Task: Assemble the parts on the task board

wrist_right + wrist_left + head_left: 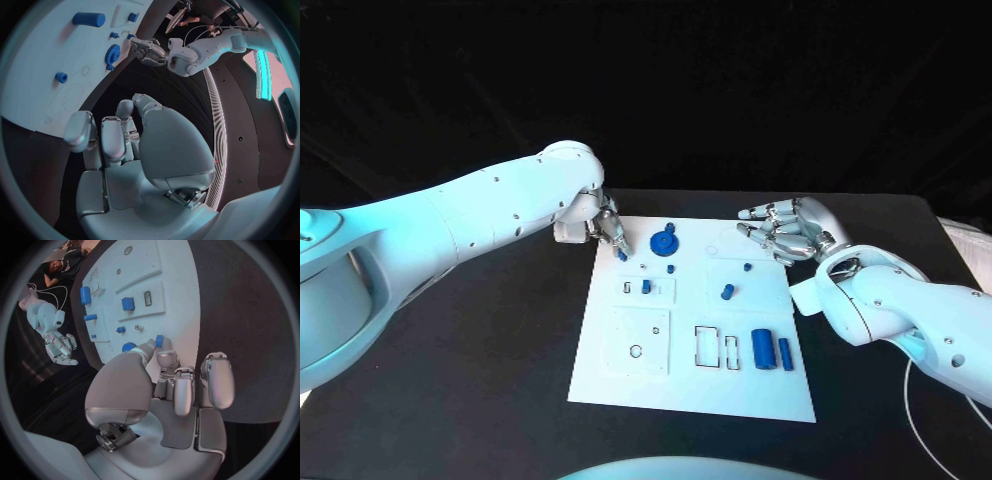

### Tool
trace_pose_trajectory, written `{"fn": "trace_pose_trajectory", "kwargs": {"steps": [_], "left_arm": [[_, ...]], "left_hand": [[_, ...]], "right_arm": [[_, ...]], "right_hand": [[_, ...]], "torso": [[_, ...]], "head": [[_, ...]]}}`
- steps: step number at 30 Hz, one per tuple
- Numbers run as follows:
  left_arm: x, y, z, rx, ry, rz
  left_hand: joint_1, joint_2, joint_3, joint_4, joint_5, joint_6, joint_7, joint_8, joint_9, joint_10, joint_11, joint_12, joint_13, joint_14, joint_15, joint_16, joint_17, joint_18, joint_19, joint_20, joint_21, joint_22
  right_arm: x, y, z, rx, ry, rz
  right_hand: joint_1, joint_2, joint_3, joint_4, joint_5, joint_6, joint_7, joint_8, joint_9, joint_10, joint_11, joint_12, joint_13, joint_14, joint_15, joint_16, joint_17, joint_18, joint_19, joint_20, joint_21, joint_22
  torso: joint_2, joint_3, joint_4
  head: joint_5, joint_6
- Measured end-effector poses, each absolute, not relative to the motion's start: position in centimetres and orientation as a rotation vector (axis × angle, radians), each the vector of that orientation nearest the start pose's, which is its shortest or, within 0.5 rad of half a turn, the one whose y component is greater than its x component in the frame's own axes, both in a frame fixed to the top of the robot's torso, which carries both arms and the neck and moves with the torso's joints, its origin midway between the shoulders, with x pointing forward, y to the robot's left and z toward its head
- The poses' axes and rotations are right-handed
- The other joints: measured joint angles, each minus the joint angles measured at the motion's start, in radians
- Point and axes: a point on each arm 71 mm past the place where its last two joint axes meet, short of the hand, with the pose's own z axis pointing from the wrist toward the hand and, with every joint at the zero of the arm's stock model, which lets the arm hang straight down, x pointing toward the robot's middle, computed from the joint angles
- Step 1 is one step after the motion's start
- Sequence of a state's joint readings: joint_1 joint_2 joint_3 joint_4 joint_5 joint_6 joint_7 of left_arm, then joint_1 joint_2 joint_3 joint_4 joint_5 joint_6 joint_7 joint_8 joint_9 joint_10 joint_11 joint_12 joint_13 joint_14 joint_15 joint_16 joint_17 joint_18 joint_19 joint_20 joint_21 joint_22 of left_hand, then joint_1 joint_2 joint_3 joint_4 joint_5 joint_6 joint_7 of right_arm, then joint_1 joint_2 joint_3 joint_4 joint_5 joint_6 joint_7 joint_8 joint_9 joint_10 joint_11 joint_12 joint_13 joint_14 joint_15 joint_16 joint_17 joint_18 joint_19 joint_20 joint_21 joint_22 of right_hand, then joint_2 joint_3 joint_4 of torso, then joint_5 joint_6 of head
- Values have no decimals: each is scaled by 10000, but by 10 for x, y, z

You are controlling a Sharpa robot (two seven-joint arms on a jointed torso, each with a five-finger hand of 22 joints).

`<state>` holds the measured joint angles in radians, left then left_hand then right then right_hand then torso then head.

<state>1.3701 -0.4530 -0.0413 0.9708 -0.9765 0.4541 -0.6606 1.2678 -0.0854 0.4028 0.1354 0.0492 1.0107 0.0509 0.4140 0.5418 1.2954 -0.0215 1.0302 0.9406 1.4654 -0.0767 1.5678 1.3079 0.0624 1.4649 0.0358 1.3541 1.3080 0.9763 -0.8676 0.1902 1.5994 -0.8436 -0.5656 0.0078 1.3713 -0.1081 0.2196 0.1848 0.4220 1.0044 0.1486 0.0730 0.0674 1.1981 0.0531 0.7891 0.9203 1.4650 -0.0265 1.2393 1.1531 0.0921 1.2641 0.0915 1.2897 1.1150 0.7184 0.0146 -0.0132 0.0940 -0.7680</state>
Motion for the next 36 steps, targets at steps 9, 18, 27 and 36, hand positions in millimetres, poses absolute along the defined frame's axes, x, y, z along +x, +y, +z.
{"fn": "trace_pose_trajectory", "kwargs": {"steps": [9, 18, 27, 36], "left_arm": [[576, 181, -176, -2254, 24781, -1719], [566, 185, -172, -2366, 24573, -2498], [542, 188, -165, -2447, 24192, -3590], [523, 192, -173, -3093, 24023, -4085]], "left_hand": [[349, 37, 435, -159, 78, -156, 12, 14, 18, 75, -35, -118, -83, 0, 0, 0, -1, -1, 0, 0, 0, -1], [430, -41, 494, -101, 273, -217, 74, 92, 24, 179, 36, -118, -57, 0, 1, 0, -2, -1, 0, 0, 0, -2], [330, -141, 562, -88, 321, -226, 86, 147, 78, 325, 33, -39, 51, 1, 1, 0, -3, 0, 0, 0, 0, -3], [236, -233, 752, -117, 430, -232, 93, 147, 300, 384, 22, 4, 96, 1, 1, 0, -4, 0, 0, 1, 43, -3]], "right_arm": [[469, -212, -194, 6485, 15125, 10173], [469, -213, -194, 6489, 15128, 10168], [468, -214, -194, 6495, 15125, 10140], [468, -215, -194, 6501, 15122, 10119]], "right_hand": [[0, 0, 0, 0, 0, 0, 0, 0, 0, 0, 0, 0, 0, 0, 0, 0, 0, 0, 0, 0, 0, 0], [0, 0, 0, 0, 0, 0, -1, 0, 0, 1, 1, 0, -9, 0, 0, 0, 0, -1, 0, 0, 0, 0], [0, 0, 0, 0, 0, 1, -1, 0, 0, 1, 1, 0, -9, 0, 0, 0, 0, -1, 0, 0, 0, 0], [0, 0, 0, 0, 0, 1, -1, 0, 0, 2, 2, 0, -8, 0, 0, 0, 0, -1, 0, 0, 0, 0]], "torso": [[0, 0, -3], [-13, 0, 2], [-27, 6, 19], [-35, 12, 40]], "head": [[-7, -9], [-22, -19], [-26, -9], [-8, -26]]}}
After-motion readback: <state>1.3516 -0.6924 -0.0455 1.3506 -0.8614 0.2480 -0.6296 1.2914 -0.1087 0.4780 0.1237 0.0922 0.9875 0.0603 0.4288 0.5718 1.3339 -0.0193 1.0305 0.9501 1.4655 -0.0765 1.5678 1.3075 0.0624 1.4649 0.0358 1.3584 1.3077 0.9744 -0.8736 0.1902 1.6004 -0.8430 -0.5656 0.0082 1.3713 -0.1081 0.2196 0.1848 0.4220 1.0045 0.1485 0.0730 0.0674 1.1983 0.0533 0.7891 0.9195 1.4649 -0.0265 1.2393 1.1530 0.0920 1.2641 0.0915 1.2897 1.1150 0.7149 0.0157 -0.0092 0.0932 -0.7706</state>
